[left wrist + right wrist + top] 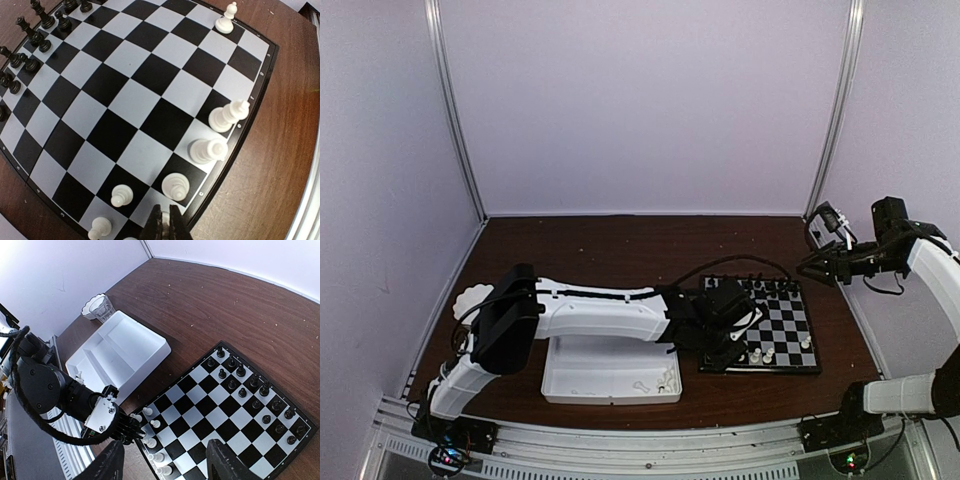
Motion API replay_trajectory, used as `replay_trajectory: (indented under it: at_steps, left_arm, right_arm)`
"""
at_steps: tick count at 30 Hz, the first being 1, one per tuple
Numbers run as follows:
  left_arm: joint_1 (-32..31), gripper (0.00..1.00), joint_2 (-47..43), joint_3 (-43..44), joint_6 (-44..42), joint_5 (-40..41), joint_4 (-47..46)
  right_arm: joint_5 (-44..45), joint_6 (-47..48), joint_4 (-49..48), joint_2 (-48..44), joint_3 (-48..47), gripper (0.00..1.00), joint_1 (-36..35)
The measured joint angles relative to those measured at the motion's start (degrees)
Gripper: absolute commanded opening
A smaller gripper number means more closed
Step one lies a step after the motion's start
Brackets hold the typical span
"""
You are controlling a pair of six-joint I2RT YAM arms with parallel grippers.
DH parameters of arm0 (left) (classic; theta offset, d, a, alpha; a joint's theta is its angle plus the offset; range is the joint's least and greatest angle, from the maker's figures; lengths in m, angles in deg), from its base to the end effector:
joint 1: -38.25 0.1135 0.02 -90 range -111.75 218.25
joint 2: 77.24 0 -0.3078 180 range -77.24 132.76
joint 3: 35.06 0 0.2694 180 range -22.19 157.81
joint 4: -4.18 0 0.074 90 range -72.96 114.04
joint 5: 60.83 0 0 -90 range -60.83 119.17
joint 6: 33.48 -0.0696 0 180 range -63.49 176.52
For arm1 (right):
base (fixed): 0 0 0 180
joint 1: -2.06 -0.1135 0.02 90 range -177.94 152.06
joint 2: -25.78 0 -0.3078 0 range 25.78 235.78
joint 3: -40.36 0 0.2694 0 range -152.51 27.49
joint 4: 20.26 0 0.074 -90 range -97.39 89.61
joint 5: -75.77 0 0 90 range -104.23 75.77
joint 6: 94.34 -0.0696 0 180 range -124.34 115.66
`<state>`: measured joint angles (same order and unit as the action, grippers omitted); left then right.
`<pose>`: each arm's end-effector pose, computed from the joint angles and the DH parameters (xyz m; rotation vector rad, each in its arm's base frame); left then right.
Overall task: Set up the chess pieces on the board
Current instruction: Place the knight at b1.
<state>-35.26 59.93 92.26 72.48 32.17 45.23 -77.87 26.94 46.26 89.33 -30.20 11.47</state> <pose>0.1743 -0.5759 0.1653 1.2106 2.2538 -0.5918 0.2110 0.0282 0.3316 -0.7425 1.9823 1.0166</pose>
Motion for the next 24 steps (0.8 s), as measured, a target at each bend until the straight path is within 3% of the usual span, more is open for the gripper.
replay_trajectory:
  at_steps: [10,24]
  left_arm:
    - [0.0,0.04,0.1,0.3,0.0,0.7,0.3]
    - [0.0,0.16,0.2,0.8,0.0,0.9,0.3]
  right_arm:
    - [0.0,0.0,0.0,0.0,0.0,0.58,0.0]
    - [0.0,0.0,0.0,0.0,0.0,0.59,0.0]
